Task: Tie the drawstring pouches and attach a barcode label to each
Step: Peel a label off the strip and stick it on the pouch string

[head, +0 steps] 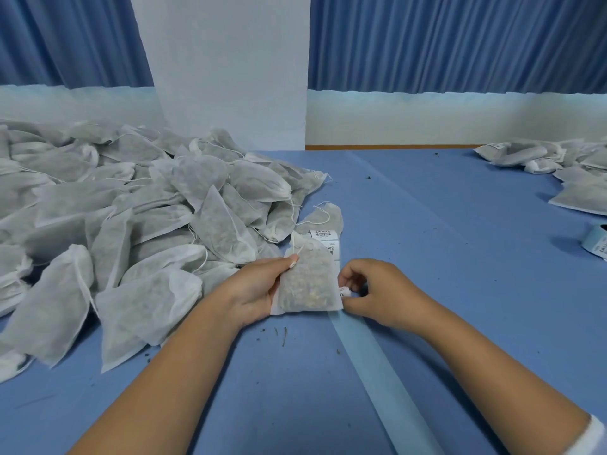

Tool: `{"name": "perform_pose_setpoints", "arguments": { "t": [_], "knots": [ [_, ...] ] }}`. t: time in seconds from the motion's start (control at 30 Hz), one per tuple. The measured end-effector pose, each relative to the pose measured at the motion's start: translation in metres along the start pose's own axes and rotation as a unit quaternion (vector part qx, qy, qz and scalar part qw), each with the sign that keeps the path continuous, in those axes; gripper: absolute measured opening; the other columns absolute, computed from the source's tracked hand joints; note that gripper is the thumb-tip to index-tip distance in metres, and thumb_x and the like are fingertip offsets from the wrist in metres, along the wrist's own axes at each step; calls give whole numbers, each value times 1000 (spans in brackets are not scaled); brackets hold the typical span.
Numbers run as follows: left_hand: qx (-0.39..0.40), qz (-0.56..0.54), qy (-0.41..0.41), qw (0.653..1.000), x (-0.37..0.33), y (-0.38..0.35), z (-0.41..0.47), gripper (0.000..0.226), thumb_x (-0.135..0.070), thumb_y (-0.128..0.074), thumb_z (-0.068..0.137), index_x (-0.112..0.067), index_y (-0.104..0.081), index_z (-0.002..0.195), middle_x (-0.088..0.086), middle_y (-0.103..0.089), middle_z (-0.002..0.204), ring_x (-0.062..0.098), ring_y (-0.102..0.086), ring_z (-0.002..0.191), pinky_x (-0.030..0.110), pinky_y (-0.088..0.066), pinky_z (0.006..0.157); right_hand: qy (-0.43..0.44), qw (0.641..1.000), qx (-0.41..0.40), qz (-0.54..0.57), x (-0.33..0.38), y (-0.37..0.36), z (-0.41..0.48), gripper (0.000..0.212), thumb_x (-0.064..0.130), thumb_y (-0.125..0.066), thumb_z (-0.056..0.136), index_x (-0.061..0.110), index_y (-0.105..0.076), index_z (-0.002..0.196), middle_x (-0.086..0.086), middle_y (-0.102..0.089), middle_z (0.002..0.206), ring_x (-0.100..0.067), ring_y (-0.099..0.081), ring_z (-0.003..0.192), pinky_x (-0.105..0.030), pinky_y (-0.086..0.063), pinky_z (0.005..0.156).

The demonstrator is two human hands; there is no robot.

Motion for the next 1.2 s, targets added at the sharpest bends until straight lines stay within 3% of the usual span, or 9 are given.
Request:
{"name": "perform_pose_setpoints", "arguments": {
  "t": [0.2,0.3,0.4,0.53,0.63,0.8,0.93,1.07,1.2],
  "knots": [
    [-3,0,-2,1000,-1,-2,0,22,-12,-53,101,2,-69,106,14,-76,101,21,-76,84,30,-62,65,-5,998,14,61,2,4,-3,17,9,-68,81,25,-64,76,5,-69,84,-6,-58,74,-25,-50,76],
    [-6,1,-3,1000,-1,-3,-2,21,-11,-53,101,1,-69,102,11,-77,94,19,-76,79,28,-60,60,-44,986,61,149,1,15,-4,16,7,-63,84,19,-65,74,-10,-73,98,-18,-63,81,-35,-52,83],
    [-6,-1,-8,1000,-1,-3,-3,21,-11,-53,101,2,-69,100,11,-77,91,17,-76,78,27,-60,59,-85,961,88,250,-4,25,-5,29,6,-57,88,23,-65,65,-13,-72,105,-17,-64,91,-30,-48,82],
    [-21,33,-45,998,1,-5,-4,21,-17,-54,101,-2,-70,100,8,-77,91,15,-75,79,25,-59,63,-127,913,-48,384,-13,35,-1,21,8,-58,90,20,-66,74,-4,-69,88,-12,-64,85,-26,-50,75],
    [-50,196,-123,972,2,-11,-9,21,-29,-58,99,-12,-68,104,0,-75,91,10,-70,80,22,-53,69,-102,903,-121,399,-10,29,1,11,15,-65,89,23,-69,95,8,-70,94,-8,-65,92,-28,-53,80],
    [41,333,-221,916,6,-35,-20,7,-29,-63,96,-23,-66,93,-21,-65,67,-5,-59,62,10,-43,57,-12,907,-138,398,10,14,2,42,23,-77,82,37,-62,118,-2,-75,90,-12,-70,83,-21,-54,71],
    [80,317,-210,921,7,-36,-21,8,-24,-67,93,-20,-68,100,-17,-71,78,-3,-65,71,12,-46,62,-17,900,-172,399,13,11,4,41,18,-77,82,38,-62,115,-13,-74,86,-18,-69,74,-29,-57,72],
    [105,272,-166,942,8,-29,-20,19,-17,-68,93,-13,-70,111,1,-76,95,11,-70,85,20,-52,69,-36,885,-175,431,11,11,4,36,20,-76,83,36,-63,113,-2,-76,90,-11,-71,76,-19,-52,62],
    [29,256,-171,951,6,-18,-13,16,-23,-72,90,-16,-74,104,7,-77,97,20,-74,88,30,-55,77,-34,872,-261,412,8,19,5,17,22,-73,85,32,-70,100,11,-69,89,-1,-63,78,-19,-53,67]
  ]
}}
Point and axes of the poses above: each hand's wrist, its own z-axis towards the middle knuckle, its own y-axis out of the back of the hand, x = y × z, the point moved 3 cm from there along z, towards the middle knuckle
